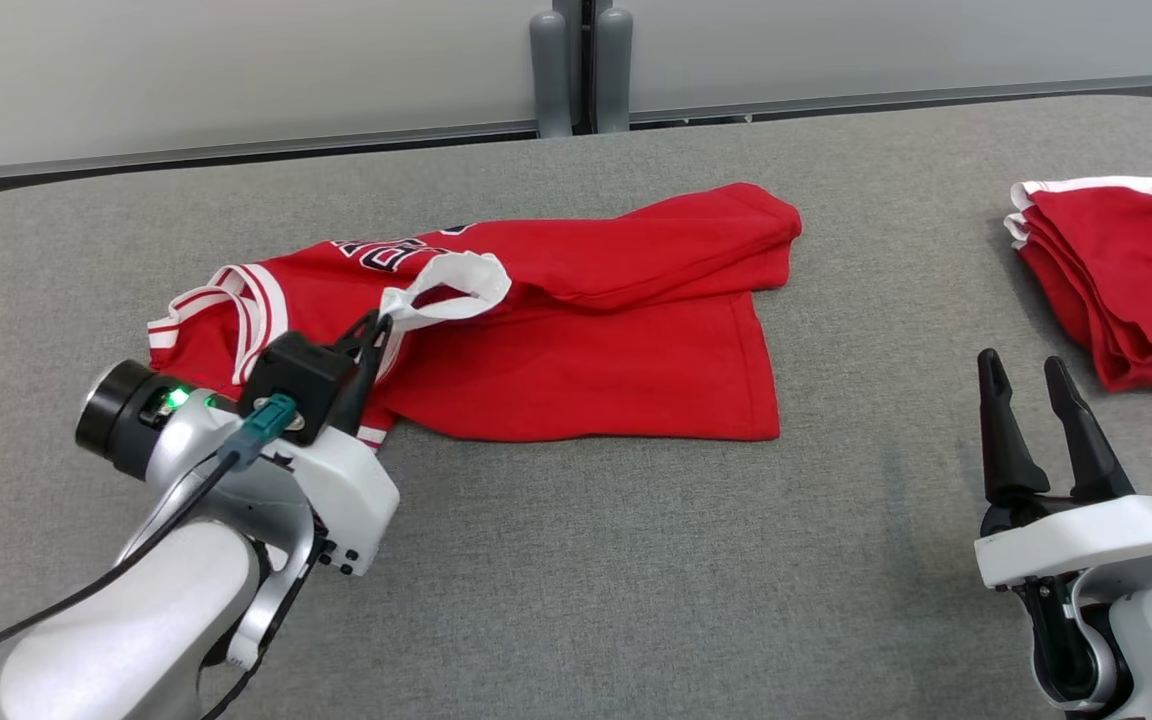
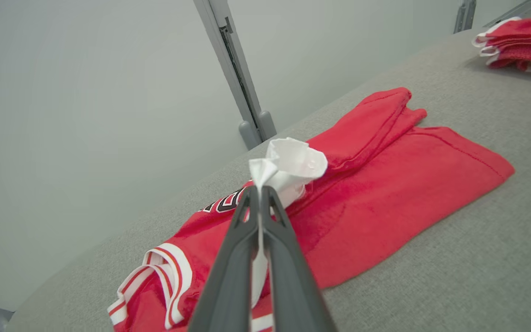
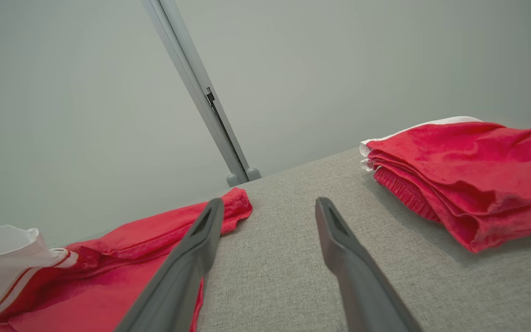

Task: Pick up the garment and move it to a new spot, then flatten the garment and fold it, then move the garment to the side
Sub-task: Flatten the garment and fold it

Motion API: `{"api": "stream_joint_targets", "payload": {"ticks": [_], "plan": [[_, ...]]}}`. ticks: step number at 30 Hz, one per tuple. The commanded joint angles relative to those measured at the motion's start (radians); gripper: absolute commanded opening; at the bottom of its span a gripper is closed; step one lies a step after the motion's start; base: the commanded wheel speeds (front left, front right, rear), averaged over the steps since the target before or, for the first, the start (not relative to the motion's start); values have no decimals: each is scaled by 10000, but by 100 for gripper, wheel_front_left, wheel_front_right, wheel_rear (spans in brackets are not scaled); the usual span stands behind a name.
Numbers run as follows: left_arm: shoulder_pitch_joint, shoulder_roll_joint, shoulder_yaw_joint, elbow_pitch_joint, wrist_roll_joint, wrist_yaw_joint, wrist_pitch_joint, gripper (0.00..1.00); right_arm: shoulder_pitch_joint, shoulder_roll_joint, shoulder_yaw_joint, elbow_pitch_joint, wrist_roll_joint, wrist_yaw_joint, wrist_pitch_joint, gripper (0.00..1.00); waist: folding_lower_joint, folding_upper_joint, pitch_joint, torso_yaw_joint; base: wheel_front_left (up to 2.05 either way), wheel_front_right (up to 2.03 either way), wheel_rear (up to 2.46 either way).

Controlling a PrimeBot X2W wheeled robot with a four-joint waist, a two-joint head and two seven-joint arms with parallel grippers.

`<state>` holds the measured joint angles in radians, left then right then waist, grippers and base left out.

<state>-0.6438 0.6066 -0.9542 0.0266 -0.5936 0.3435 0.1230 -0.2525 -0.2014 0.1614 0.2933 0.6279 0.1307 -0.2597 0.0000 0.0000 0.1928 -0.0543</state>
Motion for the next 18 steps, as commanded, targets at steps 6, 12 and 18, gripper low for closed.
{"api": "stream_joint_targets", "payload": {"ticks": [6,12,18], "plan": [[910,764,615,-1373,-252,811,-507,0,229,-89,-152,-46,-10,2,-24,100,0,0,-27,216,0,0,0],[1801,1340,756,-2476,-545,1105,-798,0,385,-148,-252,-24,-7,2,32,100,0,0,-203,586,0,0,0],[2943,2186,945,-3352,-1221,1360,-666,0,556,-266,-365,-31,-33,2,120,100,0,0,-464,1221,0,0,0]]}}
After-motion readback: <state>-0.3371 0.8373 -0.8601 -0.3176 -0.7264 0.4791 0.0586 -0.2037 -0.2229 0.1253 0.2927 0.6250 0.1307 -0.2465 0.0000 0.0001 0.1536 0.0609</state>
